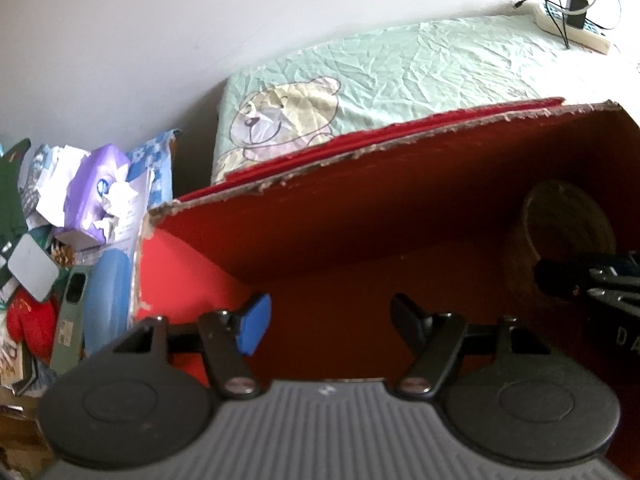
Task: Organize objects
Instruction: 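Withdraw the open right tool up out of the red box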
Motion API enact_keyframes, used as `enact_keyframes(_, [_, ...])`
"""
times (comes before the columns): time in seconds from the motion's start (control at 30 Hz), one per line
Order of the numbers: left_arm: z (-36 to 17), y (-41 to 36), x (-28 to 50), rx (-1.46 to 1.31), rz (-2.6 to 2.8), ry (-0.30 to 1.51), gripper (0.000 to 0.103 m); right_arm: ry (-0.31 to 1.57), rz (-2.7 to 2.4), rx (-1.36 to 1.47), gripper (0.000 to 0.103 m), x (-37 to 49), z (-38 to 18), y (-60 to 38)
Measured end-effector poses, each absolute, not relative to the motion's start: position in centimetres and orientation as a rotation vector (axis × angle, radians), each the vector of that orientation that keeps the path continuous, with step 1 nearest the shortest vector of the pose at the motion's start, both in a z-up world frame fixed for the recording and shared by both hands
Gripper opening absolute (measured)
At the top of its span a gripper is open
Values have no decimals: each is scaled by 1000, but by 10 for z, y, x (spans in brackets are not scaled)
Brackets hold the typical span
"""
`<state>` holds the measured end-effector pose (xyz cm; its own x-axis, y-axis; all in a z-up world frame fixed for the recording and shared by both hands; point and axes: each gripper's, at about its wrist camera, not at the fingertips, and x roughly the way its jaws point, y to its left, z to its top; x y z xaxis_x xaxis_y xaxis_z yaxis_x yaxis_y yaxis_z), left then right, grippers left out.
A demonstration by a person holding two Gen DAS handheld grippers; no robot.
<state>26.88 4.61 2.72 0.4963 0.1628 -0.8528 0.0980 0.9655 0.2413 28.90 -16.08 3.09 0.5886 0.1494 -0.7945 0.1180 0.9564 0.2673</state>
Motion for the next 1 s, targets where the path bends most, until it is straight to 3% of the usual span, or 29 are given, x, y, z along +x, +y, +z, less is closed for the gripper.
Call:
enact_keyframes(0.2, [27, 43, 268, 296, 28, 1048, 69, 886, 23, 322, 15, 274, 46, -164])
enact_keyframes(0.43, [32, 41, 263, 305, 30, 1004, 81, 829, 24, 352, 18, 255, 57, -172])
enact_keyframes(0.6, [41, 38, 251, 315, 83, 945, 86, 775, 8, 304, 30, 234, 68, -170])
enact_keyframes(1.0, [73, 25, 200, 272, 83, 922, 91, 709, -8, 304, 43, 190, 85, -163])
